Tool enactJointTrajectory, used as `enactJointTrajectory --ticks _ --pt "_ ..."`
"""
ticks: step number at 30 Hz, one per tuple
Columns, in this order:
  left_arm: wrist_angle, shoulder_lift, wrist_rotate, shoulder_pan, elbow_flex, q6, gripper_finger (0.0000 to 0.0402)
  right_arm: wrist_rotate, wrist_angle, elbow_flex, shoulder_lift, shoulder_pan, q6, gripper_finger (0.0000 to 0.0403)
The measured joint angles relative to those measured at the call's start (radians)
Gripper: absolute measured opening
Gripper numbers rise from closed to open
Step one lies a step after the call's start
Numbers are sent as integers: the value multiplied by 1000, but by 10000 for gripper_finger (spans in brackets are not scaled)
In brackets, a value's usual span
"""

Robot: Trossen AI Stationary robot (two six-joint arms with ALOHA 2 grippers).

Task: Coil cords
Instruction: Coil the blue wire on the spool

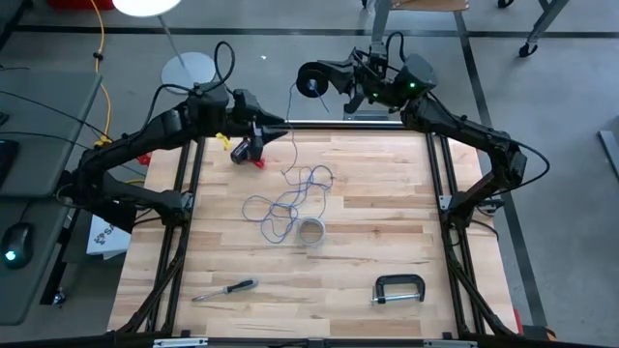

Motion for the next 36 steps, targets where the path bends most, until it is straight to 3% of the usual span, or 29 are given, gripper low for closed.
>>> enactJointTrajectory --ticks 7,11,24,29,36 --pt "109 54 8 9 0 -6 174 0 3 0 0 0 -1 0" --pt "100 47 63 9 -1 -12 174 0 5 0 0 0 -3 0" --pt "70 29 68 9 -1 -3 156 0 10 0 0 0 -26 0" --pt "78 29 69 8 -1 -3 112 0 11 0 0 0 -26 0" --pt "49 30 55 8 -1 -2 12 0 15 0 0 0 -26 0"
